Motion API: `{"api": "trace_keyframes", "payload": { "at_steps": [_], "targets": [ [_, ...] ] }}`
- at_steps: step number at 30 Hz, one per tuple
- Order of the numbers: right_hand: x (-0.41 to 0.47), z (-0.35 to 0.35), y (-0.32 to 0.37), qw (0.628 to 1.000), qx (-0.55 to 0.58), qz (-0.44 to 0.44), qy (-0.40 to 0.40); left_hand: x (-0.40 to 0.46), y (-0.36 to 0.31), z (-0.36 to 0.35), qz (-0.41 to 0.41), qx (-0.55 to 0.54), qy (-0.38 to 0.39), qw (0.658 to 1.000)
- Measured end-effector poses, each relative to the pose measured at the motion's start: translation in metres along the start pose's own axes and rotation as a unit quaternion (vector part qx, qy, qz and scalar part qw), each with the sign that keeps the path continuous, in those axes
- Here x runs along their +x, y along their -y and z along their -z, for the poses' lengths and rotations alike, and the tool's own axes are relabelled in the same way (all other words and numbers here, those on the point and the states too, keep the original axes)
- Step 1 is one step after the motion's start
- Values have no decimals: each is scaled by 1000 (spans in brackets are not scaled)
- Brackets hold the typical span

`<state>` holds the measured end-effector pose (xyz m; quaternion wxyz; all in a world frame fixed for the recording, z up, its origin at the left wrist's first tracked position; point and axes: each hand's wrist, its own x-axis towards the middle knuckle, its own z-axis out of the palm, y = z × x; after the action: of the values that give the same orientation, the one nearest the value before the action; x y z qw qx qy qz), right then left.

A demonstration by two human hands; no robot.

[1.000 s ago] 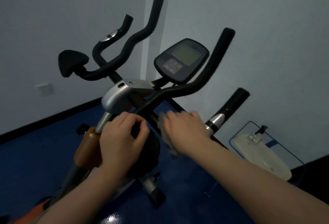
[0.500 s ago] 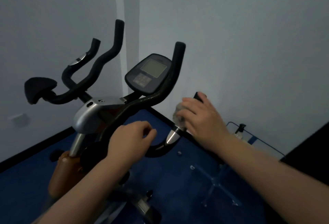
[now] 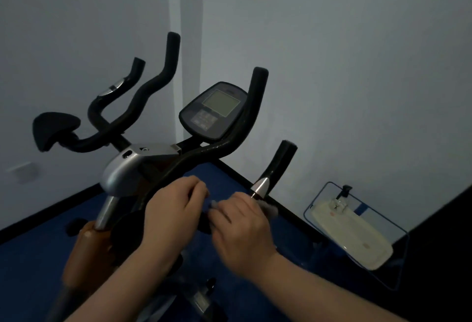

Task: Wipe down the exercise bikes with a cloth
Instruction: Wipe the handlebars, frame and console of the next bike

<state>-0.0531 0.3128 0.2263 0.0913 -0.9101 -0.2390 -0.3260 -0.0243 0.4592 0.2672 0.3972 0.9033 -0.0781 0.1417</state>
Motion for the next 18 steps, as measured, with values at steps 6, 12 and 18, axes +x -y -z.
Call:
{"api": "trace_keyframes", "payload": {
  "at_steps": [6,12,18],
  "targets": [
    [33,50,-77,999,14,18,23,-1,-1,2,-20,25,-5,999],
    [-2,-7,-3,999,20,2,-48,1,-2,-2,-30,87,20,996],
    [46,50,-104,978,-63,199,-4,2,-3,-1,-29,107,20,994]
  ]
}}
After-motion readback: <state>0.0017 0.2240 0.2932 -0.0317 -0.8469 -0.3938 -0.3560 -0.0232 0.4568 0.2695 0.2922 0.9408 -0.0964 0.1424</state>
